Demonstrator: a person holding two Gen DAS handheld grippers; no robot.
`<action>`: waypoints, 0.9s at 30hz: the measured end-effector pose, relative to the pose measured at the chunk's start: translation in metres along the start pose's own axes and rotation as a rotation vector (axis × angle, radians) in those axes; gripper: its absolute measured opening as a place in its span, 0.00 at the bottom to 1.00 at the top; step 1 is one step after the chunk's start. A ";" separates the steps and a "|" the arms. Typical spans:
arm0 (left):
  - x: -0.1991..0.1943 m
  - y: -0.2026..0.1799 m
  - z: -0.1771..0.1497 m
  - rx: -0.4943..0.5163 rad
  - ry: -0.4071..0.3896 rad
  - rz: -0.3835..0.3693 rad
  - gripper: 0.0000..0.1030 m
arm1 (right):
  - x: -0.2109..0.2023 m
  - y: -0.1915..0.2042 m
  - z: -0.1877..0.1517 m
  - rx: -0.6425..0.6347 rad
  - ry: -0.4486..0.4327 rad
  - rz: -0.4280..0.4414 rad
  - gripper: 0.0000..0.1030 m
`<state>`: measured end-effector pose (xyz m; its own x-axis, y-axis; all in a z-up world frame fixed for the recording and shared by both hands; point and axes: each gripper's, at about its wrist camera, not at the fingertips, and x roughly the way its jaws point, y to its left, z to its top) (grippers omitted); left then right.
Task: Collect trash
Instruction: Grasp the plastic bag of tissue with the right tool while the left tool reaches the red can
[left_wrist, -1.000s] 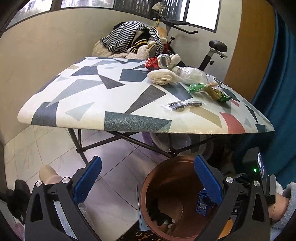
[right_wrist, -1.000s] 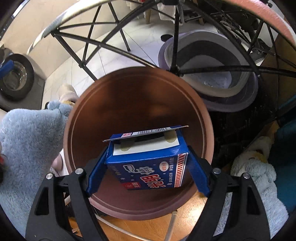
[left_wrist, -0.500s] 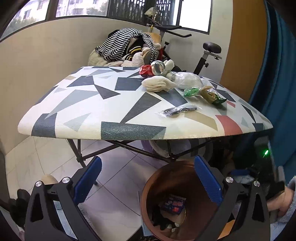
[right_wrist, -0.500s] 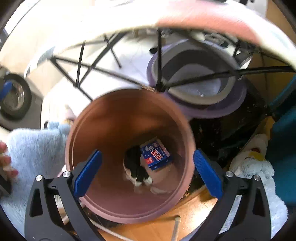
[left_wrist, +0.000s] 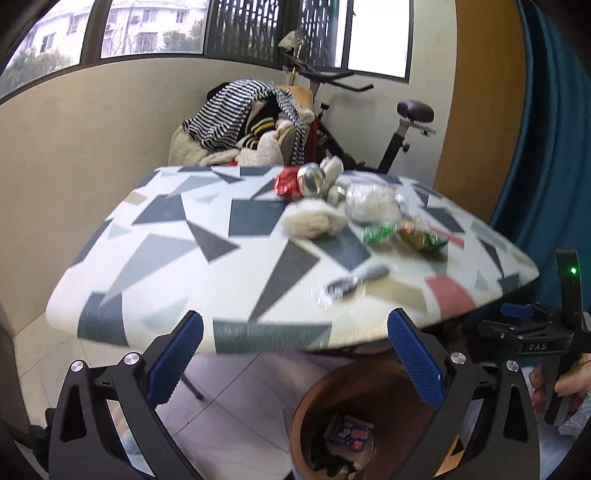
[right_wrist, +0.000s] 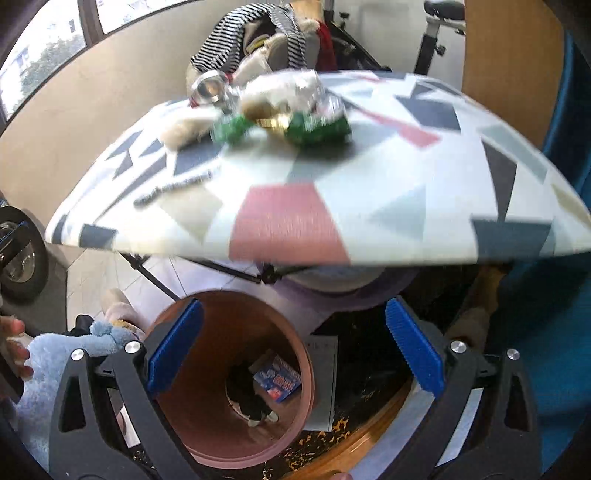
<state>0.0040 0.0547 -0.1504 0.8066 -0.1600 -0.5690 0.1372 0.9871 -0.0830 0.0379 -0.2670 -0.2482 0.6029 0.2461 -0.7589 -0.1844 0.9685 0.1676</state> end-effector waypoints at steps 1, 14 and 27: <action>-0.001 0.001 0.006 -0.004 -0.008 -0.003 0.95 | -0.004 -0.001 0.006 -0.004 -0.013 -0.003 0.95; 0.007 0.013 0.070 -0.008 -0.053 0.024 0.95 | -0.034 -0.011 0.080 -0.056 -0.083 -0.068 0.94; 0.045 0.037 0.105 -0.001 -0.040 0.053 0.94 | -0.004 -0.020 0.161 -0.110 -0.100 -0.018 0.94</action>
<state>0.1055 0.0832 -0.0933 0.8353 -0.1078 -0.5391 0.0929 0.9942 -0.0548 0.1642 -0.2807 -0.1471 0.6800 0.2370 -0.6938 -0.2537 0.9639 0.0807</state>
